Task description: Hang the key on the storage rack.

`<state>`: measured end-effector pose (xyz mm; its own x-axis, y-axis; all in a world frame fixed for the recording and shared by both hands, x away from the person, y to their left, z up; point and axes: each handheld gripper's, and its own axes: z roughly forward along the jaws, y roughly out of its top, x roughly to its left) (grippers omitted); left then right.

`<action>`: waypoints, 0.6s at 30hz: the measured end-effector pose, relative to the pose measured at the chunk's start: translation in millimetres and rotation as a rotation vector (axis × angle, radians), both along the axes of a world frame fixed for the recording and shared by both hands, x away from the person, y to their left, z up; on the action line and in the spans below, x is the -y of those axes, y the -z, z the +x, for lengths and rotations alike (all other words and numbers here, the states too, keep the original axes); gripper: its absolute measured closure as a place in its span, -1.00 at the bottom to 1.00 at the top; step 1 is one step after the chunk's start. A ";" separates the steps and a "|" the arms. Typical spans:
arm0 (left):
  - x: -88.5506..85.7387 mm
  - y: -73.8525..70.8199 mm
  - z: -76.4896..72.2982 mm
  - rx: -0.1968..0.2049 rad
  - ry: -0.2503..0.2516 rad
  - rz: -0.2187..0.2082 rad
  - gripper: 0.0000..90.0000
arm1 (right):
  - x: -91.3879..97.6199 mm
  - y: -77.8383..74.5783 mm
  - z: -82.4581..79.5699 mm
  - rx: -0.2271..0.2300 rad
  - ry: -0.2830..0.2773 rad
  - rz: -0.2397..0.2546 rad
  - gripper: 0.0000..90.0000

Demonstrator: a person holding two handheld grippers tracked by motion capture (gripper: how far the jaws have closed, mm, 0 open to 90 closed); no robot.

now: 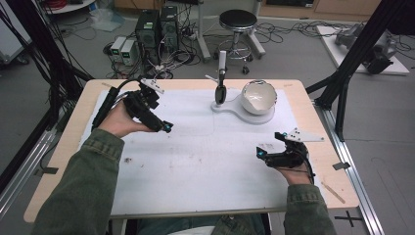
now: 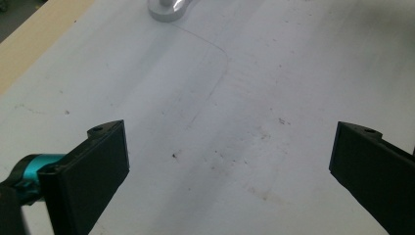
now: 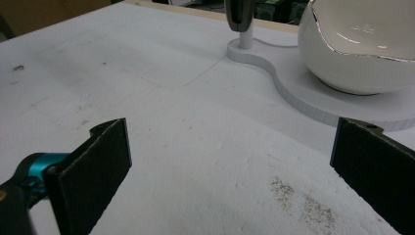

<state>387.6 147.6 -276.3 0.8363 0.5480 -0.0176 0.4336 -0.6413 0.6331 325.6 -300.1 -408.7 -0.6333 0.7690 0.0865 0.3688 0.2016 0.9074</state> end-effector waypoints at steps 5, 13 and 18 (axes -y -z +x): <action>-3.3 1.5 -5.1 0.002 -0.004 0.003 -0.96 | 0.1 -0.2 -0.4 -0.001 0.001 0.001 -0.99; -9.3 14.0 -10.7 -0.011 -0.008 0.016 -0.96 | 1.7 0.0 -0.7 0.003 0.001 0.001 -0.99; -20.0 24.3 -15.8 -0.017 -0.030 0.007 -0.96 | 1.3 0.4 -0.7 -0.001 0.001 0.001 -0.99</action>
<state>371.8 167.5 -300.6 0.8194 0.5726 -0.0282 0.4633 -0.6323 0.6210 324.9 -301.4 -409.1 -0.6325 0.7695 0.0882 0.3698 0.2000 0.9073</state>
